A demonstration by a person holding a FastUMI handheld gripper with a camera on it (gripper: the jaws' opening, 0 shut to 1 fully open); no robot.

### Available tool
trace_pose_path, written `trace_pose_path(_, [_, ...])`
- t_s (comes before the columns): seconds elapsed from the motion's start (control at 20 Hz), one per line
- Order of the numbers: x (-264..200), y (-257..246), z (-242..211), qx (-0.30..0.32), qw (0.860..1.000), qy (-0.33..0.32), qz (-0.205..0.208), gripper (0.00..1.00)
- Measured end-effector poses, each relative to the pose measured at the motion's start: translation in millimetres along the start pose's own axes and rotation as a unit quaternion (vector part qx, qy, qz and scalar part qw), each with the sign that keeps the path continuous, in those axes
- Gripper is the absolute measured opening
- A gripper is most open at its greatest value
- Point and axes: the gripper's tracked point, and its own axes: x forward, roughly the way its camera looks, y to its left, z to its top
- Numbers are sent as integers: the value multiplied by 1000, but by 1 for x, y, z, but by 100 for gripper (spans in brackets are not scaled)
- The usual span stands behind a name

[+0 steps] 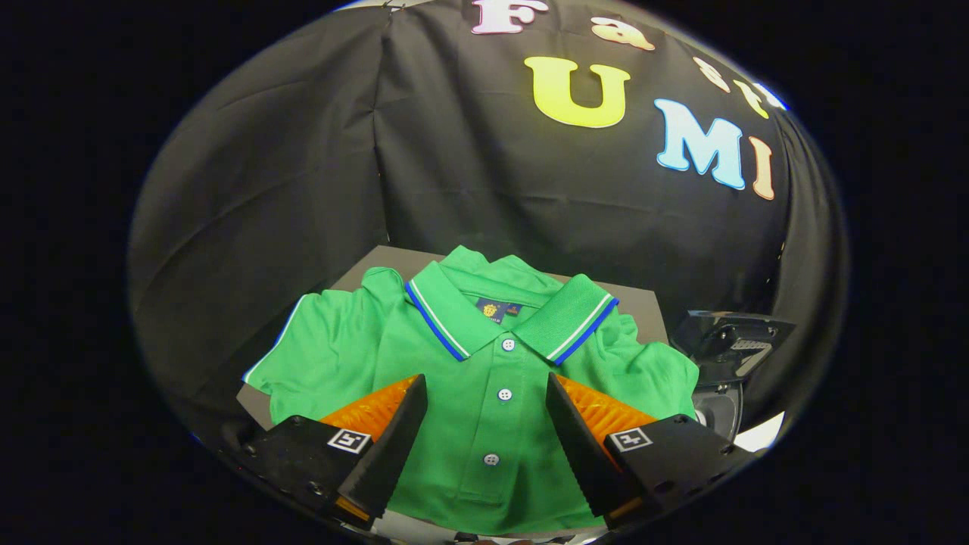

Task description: Put the clothes into the washing machine and then close the washing machine lid.

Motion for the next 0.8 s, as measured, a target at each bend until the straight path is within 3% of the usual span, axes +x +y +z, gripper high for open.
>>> trace_pose_path(0.35, [6, 0, -7, 16, 1000, 2, 3, 99])
trace_pose_path(0.55, [7, 5, -3, -12, 1000, -16, 10, 94])
trace_pose_path(0.8, [4, 5, -10, -10, 1000, 23, 18, 93])
